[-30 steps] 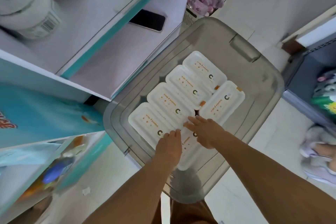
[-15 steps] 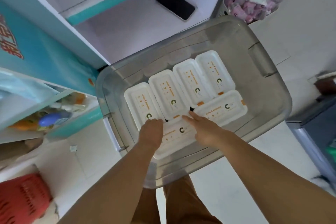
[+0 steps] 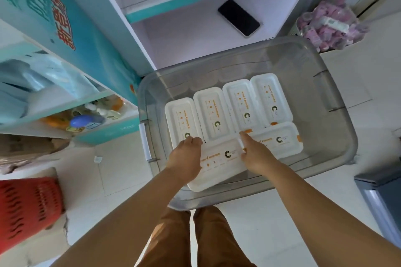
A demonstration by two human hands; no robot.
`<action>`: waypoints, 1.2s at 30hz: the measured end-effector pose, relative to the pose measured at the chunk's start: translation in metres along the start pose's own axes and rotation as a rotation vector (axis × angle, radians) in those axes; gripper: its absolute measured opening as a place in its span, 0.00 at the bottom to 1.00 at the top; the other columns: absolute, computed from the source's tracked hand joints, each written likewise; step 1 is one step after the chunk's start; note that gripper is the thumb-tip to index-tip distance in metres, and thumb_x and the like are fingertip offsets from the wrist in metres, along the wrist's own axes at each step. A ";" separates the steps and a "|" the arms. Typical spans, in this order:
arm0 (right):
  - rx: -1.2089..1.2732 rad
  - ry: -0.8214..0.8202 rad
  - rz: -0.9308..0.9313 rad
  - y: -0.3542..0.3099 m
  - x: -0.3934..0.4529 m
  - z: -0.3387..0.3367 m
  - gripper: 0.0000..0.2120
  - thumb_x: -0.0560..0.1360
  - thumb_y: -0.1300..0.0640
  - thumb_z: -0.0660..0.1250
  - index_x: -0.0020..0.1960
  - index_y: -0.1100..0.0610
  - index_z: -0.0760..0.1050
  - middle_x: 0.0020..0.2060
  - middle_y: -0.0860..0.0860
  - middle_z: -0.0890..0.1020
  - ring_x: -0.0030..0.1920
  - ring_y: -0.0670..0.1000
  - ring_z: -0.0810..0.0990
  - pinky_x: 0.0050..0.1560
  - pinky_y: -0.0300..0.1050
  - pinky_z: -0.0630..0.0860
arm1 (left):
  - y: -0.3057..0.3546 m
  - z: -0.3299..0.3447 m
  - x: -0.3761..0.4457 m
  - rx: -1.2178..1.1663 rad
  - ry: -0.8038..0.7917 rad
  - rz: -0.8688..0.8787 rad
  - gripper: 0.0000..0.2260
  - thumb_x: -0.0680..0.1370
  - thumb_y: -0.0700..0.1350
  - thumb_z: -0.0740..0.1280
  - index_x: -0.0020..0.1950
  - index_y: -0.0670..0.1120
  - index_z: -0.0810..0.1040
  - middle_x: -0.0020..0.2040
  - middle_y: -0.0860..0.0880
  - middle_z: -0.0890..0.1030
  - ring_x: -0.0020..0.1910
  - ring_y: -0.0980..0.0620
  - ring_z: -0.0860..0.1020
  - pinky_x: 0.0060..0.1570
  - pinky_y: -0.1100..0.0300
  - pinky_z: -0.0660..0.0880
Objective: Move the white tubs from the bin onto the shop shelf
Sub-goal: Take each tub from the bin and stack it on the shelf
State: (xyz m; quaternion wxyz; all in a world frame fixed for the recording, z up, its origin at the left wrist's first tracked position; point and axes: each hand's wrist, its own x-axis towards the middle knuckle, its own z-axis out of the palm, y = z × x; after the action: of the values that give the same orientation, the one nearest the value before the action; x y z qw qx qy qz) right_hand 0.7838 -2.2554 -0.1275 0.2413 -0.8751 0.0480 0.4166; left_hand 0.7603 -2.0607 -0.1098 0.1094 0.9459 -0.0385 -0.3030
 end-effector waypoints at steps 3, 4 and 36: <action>0.092 0.091 -0.043 -0.003 -0.013 -0.008 0.21 0.80 0.58 0.57 0.73 0.53 0.62 0.55 0.52 0.78 0.53 0.53 0.77 0.48 0.42 0.71 | -0.001 -0.014 -0.014 -0.035 0.071 -0.007 0.20 0.77 0.42 0.65 0.68 0.48 0.66 0.61 0.49 0.71 0.58 0.51 0.73 0.57 0.58 0.74; 0.140 0.133 -0.059 -0.005 -0.018 -0.012 0.20 0.80 0.58 0.58 0.71 0.53 0.65 0.57 0.51 0.78 0.55 0.52 0.77 0.48 0.41 0.71 | -0.002 -0.019 -0.019 -0.048 0.094 -0.016 0.21 0.77 0.43 0.66 0.69 0.49 0.65 0.63 0.50 0.71 0.60 0.52 0.72 0.59 0.57 0.73; 0.315 0.698 -0.484 -0.343 -0.128 0.036 0.09 0.79 0.55 0.59 0.54 0.52 0.77 0.47 0.50 0.81 0.45 0.52 0.80 0.41 0.53 0.81 | -0.232 -0.157 -0.219 -0.814 1.012 -0.426 0.11 0.78 0.44 0.63 0.59 0.52 0.75 0.49 0.54 0.78 0.47 0.54 0.78 0.45 0.55 0.79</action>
State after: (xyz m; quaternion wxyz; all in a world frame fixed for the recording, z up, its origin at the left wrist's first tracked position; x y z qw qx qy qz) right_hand 0.7735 -1.9523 0.0804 0.4314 -0.9019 -0.0167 0.0159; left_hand 0.6752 -1.7757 0.0845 0.3988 0.8416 0.3215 0.1710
